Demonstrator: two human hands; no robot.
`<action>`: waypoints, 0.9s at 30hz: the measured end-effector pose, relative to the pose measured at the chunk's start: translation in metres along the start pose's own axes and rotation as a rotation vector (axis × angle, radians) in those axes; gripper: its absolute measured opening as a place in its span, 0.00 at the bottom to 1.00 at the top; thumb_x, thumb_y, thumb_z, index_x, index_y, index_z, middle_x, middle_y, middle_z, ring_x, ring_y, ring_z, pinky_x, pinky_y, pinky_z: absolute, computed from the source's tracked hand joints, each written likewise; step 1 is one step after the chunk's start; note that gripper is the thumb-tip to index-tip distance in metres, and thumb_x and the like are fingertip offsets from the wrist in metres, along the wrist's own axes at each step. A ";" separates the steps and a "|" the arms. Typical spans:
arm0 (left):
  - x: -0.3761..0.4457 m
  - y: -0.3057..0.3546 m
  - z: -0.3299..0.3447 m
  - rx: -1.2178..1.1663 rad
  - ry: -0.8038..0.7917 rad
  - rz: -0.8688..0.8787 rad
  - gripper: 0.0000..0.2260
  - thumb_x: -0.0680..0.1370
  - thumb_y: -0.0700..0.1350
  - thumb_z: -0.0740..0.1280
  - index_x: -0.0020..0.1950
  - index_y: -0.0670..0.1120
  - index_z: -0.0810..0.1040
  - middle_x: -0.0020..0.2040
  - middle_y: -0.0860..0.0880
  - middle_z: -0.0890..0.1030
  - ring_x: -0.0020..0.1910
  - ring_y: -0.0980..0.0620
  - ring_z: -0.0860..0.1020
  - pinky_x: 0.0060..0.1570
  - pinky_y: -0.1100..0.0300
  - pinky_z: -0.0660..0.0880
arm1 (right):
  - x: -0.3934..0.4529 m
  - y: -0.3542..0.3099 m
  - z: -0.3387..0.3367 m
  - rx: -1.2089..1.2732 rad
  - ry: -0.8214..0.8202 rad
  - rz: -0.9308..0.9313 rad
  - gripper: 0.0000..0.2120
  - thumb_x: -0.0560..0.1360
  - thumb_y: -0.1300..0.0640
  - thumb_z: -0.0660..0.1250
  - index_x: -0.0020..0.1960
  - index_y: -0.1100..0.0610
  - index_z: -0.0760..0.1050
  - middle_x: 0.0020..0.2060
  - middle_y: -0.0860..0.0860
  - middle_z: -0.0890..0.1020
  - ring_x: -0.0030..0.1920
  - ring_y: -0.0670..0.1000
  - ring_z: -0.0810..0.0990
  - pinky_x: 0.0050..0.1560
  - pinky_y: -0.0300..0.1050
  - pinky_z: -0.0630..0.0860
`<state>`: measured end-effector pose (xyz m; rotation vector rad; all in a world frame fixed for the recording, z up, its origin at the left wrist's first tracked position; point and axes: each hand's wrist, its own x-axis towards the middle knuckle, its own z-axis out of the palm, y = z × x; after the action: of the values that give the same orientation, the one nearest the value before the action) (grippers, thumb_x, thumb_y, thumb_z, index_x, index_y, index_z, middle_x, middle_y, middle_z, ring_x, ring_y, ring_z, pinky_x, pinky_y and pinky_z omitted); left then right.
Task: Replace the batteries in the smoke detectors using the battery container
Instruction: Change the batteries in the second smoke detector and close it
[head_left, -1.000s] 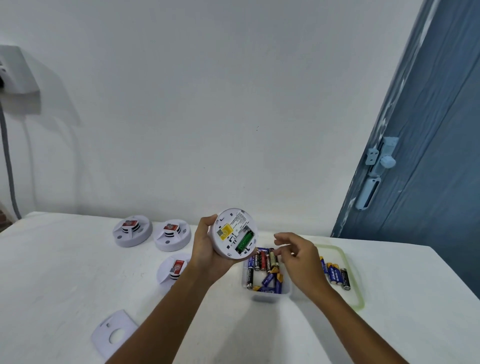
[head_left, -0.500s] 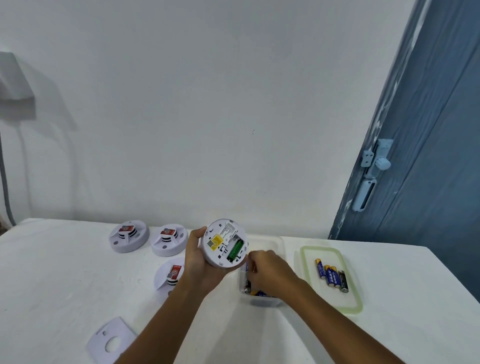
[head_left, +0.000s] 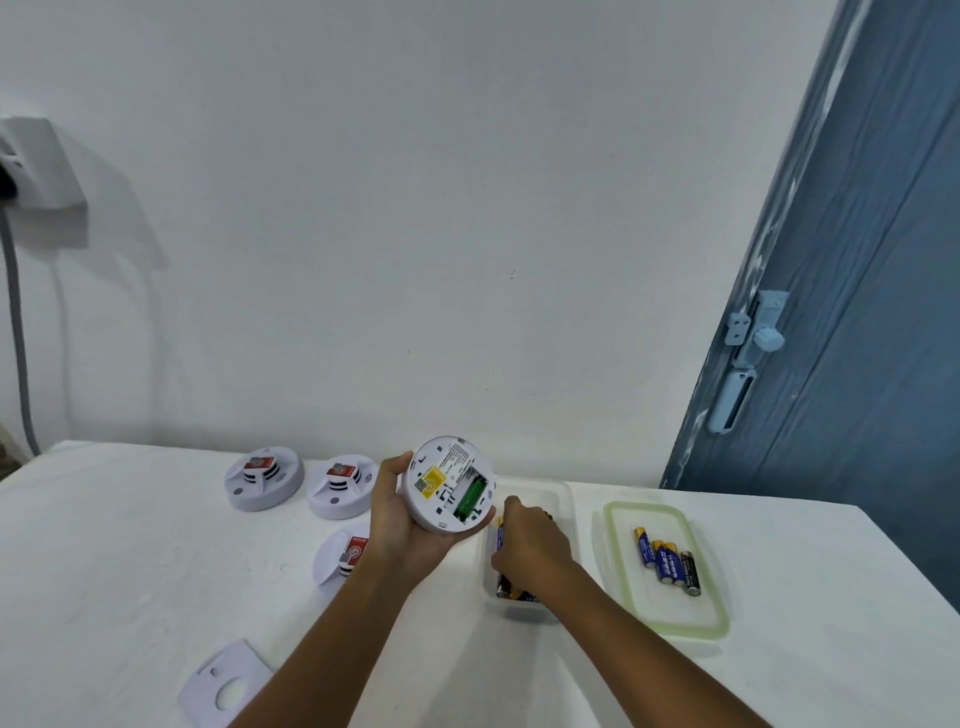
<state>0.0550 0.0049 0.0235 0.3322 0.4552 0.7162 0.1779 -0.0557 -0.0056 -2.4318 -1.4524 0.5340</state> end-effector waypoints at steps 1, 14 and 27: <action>0.000 0.000 0.000 -0.005 0.000 -0.001 0.23 0.68 0.53 0.64 0.58 0.43 0.78 0.55 0.37 0.81 0.59 0.35 0.74 0.61 0.38 0.68 | 0.000 0.000 0.000 0.026 -0.007 0.003 0.15 0.72 0.61 0.68 0.55 0.58 0.66 0.48 0.56 0.76 0.48 0.55 0.76 0.39 0.43 0.68; 0.004 0.009 -0.007 0.002 -0.047 0.002 0.24 0.69 0.54 0.64 0.62 0.45 0.77 0.58 0.38 0.80 0.67 0.35 0.70 0.52 0.37 0.75 | -0.022 0.029 -0.051 1.345 -0.116 0.084 0.07 0.73 0.72 0.66 0.48 0.65 0.80 0.29 0.54 0.78 0.27 0.49 0.74 0.23 0.38 0.69; 0.001 -0.007 0.005 -0.016 -0.036 -0.036 0.20 0.72 0.53 0.62 0.56 0.42 0.80 0.50 0.36 0.83 0.55 0.37 0.75 0.59 0.39 0.68 | -0.038 0.020 -0.051 1.596 0.027 -0.069 0.06 0.73 0.72 0.66 0.43 0.63 0.74 0.36 0.59 0.84 0.37 0.55 0.84 0.34 0.43 0.80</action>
<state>0.0625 -0.0002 0.0242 0.3208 0.4202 0.6778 0.1992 -0.1001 0.0388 -1.0646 -0.5374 1.0505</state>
